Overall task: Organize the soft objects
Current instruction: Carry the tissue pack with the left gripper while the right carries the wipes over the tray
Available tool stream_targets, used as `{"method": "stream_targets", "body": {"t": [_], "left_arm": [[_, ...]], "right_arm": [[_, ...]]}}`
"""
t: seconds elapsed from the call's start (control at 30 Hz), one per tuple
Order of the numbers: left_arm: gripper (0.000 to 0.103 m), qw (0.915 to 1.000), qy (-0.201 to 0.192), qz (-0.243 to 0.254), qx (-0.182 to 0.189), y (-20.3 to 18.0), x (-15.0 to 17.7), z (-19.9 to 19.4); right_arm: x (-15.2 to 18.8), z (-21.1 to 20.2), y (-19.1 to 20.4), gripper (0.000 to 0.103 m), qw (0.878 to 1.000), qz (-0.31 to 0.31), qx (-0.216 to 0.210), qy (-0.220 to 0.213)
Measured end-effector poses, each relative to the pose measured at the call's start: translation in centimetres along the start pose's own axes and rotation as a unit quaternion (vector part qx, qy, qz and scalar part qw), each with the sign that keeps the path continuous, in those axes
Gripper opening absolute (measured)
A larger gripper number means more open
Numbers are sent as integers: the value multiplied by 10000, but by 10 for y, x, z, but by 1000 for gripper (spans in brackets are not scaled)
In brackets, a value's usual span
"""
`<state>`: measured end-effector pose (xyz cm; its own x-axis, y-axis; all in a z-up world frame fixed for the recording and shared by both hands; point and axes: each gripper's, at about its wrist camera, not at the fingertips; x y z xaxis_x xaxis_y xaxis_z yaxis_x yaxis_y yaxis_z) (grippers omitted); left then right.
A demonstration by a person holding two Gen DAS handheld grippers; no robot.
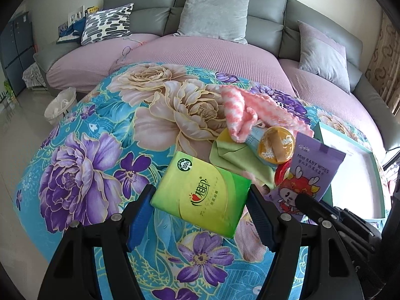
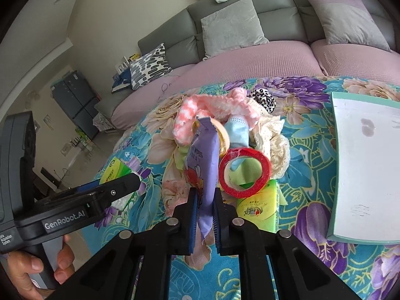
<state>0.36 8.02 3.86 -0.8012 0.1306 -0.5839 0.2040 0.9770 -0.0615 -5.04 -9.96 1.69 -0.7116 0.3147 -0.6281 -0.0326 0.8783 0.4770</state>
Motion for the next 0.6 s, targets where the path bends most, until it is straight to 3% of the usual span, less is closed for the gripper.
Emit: {"method": "stream_targets", "body": {"t": [0.37, 0.6], "left_arm": [[74, 9993, -74, 355, -45, -30, -4, -5], [74, 9982, -168, 568, 45, -64, -11, -11]], "right_arm": [[-11, -44, -28, 12, 9979, 247, 118, -587], [-16, -81, -84, 12, 9818, 766, 1480, -916]]}}
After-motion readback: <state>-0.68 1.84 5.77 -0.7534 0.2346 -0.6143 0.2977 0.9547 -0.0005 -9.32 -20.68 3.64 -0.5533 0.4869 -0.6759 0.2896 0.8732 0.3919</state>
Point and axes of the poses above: each gripper's, at about its wrist camera, not at the fingertips, and z roughly the way its jaws point, y to its left, x to its underside, and after that the axes turned 2 degrees about -x, right-handed
